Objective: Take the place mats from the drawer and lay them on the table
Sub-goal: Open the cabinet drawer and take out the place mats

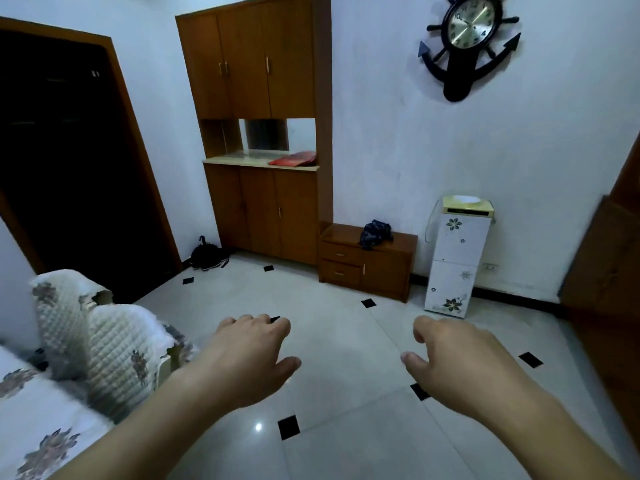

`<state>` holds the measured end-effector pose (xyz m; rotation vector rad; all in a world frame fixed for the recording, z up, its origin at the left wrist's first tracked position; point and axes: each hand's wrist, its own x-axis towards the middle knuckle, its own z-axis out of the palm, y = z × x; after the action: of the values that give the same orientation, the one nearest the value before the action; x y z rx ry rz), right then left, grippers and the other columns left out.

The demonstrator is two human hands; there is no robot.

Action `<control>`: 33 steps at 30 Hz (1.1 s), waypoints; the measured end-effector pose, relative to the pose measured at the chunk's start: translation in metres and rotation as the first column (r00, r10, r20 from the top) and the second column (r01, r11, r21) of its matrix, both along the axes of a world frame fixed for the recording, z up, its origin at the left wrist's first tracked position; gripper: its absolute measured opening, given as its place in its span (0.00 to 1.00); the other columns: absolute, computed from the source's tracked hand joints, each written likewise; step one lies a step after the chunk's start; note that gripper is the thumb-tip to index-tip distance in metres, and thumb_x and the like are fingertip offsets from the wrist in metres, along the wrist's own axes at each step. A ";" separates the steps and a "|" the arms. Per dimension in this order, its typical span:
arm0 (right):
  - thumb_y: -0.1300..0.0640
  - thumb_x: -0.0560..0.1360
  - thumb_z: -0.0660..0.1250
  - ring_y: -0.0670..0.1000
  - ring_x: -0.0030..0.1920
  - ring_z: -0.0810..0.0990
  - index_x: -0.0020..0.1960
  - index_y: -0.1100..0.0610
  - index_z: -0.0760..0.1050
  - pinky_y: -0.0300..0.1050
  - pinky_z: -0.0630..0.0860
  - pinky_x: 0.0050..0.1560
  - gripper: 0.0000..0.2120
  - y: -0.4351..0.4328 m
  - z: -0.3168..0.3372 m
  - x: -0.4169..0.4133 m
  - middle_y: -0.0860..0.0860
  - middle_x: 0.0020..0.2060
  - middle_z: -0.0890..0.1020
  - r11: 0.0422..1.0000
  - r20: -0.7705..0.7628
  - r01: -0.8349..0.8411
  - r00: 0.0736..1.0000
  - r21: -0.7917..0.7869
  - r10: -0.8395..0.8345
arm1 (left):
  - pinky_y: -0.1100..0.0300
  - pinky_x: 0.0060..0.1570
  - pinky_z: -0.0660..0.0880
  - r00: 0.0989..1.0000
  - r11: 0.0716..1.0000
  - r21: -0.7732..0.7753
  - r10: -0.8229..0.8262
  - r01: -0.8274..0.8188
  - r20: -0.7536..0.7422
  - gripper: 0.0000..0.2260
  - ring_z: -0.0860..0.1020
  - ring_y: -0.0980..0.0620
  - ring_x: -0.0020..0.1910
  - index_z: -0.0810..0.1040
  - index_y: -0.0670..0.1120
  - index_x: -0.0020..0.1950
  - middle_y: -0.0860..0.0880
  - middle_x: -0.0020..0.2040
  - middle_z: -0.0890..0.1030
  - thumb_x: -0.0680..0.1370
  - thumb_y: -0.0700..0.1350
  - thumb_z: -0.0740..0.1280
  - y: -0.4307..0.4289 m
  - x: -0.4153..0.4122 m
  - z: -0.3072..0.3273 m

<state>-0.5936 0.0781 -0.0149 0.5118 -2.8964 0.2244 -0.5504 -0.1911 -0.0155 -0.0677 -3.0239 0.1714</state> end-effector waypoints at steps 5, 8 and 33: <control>0.39 0.75 0.58 0.50 0.44 0.76 0.53 0.48 0.71 0.47 0.75 0.45 0.15 -0.001 0.004 -0.117 0.47 0.42 0.77 0.999 -0.003 -0.039 0.999 0.007 0.039 | 0.54 0.54 0.72 0.999 0.999 0.014 0.052 -0.052 -0.003 0.21 0.76 0.50 0.51 0.70 0.54 0.62 0.52 0.53 0.78 0.77 0.66 0.58 0.004 -0.104 0.004; 0.38 0.74 0.58 0.49 0.43 0.75 0.52 0.47 0.71 0.48 0.77 0.45 0.14 -0.009 0.007 -0.176 0.45 0.40 0.77 0.997 -0.002 -0.079 0.997 0.008 0.079 | 0.54 0.52 0.70 0.997 0.997 0.020 0.081 -0.081 0.002 0.21 0.76 0.49 0.51 0.70 0.54 0.61 0.52 0.52 0.78 0.77 0.66 0.58 0.001 -0.155 0.001; 0.39 0.75 0.58 0.52 0.48 0.76 0.53 0.47 0.70 0.48 0.70 0.46 0.14 -0.149 -0.027 -0.657 0.47 0.44 0.78 0.996 0.132 0.083 0.987 0.038 -0.088 | 0.53 0.56 0.72 0.986 0.994 0.046 -0.104 0.099 0.129 0.20 0.75 0.49 0.54 0.70 0.53 0.62 0.50 0.56 0.78 0.78 0.64 0.58 -0.145 -0.699 -0.038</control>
<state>-1.2508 -0.0712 -0.0421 0.3906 -3.0487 0.2067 -1.2492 -0.3364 -0.0537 -0.2387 -3.1440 0.1019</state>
